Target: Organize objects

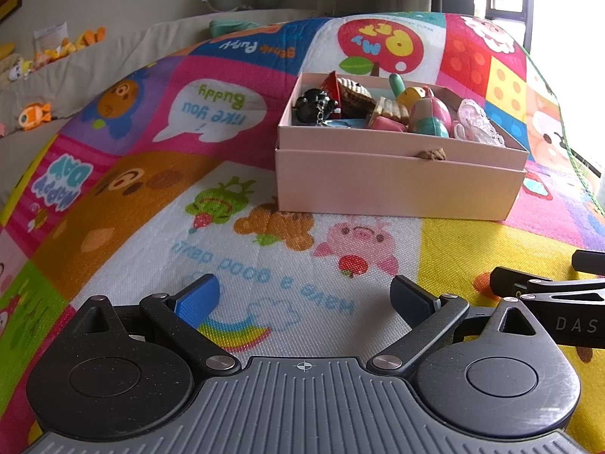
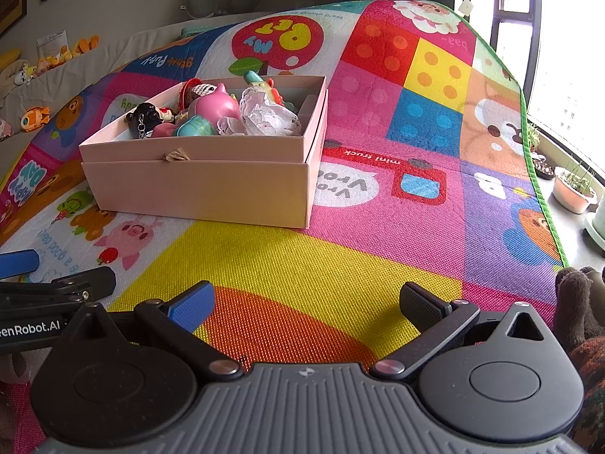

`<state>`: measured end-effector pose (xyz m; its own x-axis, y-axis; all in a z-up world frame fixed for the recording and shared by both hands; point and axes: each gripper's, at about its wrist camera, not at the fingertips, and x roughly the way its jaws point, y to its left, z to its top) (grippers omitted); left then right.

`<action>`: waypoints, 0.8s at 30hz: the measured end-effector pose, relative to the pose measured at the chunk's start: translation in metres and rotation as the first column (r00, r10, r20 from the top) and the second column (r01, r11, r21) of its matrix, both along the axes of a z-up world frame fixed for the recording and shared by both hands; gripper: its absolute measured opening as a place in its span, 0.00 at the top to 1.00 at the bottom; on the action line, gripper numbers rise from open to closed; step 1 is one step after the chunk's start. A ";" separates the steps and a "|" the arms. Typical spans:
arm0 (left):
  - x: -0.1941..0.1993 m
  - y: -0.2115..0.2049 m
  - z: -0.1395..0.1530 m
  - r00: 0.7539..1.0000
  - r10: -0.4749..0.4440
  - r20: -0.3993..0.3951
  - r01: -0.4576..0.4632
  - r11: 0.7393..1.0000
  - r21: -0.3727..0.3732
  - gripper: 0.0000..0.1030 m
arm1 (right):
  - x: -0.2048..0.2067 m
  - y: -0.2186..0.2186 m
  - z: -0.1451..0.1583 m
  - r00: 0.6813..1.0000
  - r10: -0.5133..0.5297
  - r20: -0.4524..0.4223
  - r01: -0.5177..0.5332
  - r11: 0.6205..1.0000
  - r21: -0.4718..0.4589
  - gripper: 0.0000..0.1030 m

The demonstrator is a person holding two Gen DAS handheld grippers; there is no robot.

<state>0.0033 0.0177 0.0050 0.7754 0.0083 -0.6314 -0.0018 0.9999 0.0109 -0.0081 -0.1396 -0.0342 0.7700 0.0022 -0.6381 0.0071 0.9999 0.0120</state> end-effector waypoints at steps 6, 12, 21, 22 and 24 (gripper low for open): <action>0.000 0.000 0.000 1.000 0.000 0.000 0.000 1.000 0.000 0.03 | 0.000 0.001 -0.001 1.000 0.000 0.000 0.000 1.000 0.000 0.00; 0.000 0.000 0.000 1.000 0.000 0.000 0.000 1.000 0.000 0.03 | 0.000 0.000 -0.002 1.000 0.001 0.000 -0.001 1.000 0.000 0.00; 0.000 0.001 0.000 1.000 -0.001 0.000 0.001 1.000 -0.001 0.03 | 0.000 -0.001 0.000 1.000 0.001 0.000 -0.001 1.000 0.000 0.00; 0.000 0.001 0.000 1.000 -0.001 0.000 0.001 1.000 -0.001 0.03 | 0.000 0.000 -0.001 1.000 0.001 0.000 -0.001 1.000 0.000 0.00; 0.000 0.001 0.000 1.000 -0.001 0.000 0.001 1.000 0.000 0.03 | 0.000 0.000 -0.002 1.000 0.001 0.000 -0.001 1.000 0.000 0.00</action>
<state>0.0035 0.0185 0.0049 0.7755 0.0074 -0.6313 -0.0009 0.9999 0.0105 -0.0081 -0.1395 -0.0359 0.7701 0.0029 -0.6379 0.0064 0.9999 0.0122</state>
